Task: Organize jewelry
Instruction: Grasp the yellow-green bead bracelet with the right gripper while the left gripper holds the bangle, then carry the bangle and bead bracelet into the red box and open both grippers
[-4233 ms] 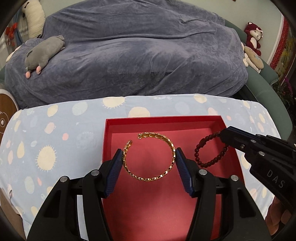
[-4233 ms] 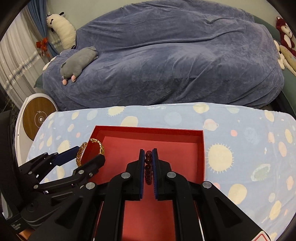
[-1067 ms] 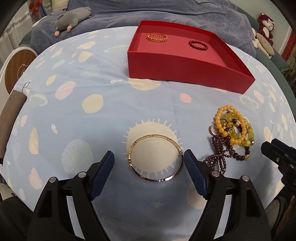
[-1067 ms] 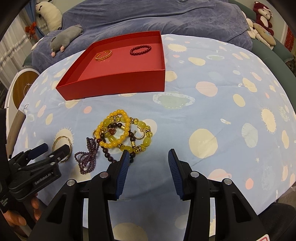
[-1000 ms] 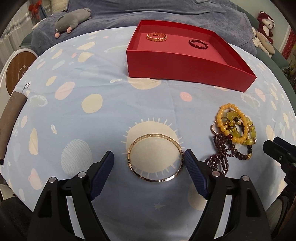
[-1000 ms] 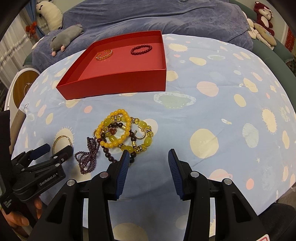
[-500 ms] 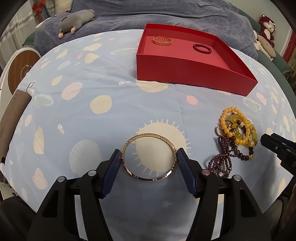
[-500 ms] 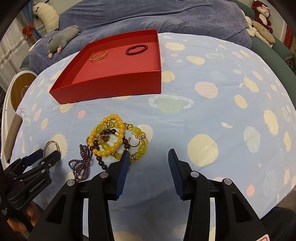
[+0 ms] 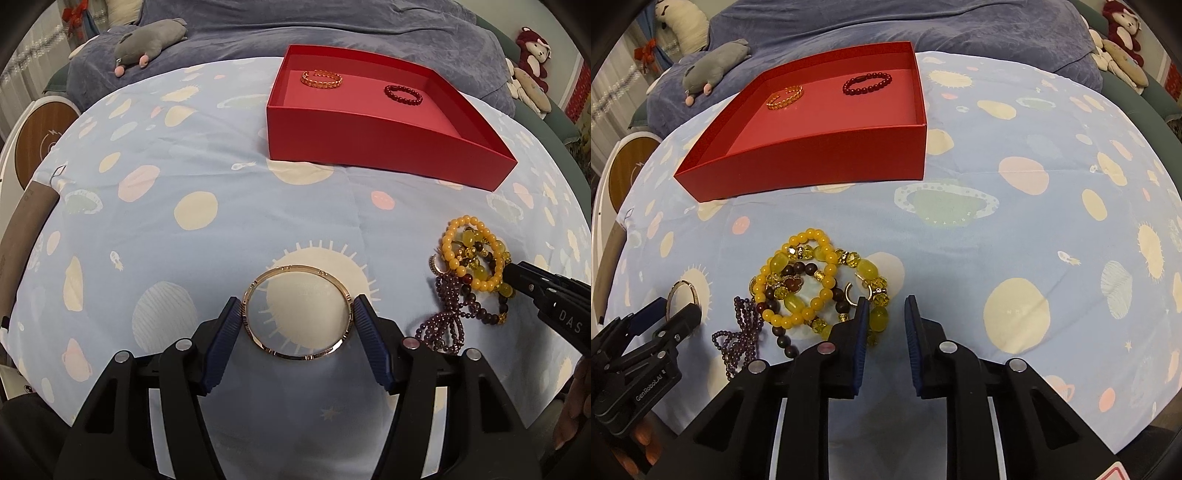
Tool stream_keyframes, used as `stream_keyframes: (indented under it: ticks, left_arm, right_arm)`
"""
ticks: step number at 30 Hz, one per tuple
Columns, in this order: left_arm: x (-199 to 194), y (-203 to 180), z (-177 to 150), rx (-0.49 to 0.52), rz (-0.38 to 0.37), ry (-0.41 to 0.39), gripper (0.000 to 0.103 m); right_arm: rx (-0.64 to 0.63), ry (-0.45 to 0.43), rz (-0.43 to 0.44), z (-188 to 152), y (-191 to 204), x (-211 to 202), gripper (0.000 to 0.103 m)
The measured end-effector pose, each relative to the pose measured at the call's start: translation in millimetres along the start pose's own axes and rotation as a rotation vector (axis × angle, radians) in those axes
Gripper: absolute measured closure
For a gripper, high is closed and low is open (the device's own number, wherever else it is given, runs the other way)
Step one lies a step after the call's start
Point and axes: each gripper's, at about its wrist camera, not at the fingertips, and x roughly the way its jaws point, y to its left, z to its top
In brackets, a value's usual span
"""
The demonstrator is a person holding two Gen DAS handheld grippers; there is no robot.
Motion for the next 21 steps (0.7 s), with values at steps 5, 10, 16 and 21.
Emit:
stream_keyframes:
  ticks: [5,10,16,21]
  left_arm:
    - [0.0,-1.0,-0.2,0.003,0.002,-0.002,0.044]
    - [-4.7,-0.3,1.5,-0.011,-0.010,-0.002,0.044]
    - [-20.1,-1.5,7.2,-0.013,-0.022,-0.023,0.044]
    - [-36.8,-1.4,15.3,-0.023,-0.044,-0.044,0.044]
  right_arm:
    - [-0.033,-0.003,-0.001,0.6,4.9,0.9,0.093]
    - [-0.013,-0.023,0.021,3.2,2.4,-11.5,0.094]
    - [-0.004,-0.091,0.050,12.4,1.0,-43.0,0.094]
    - [-0.006,-0.141,0.080,23.0,4.3,-72.1,0.094]
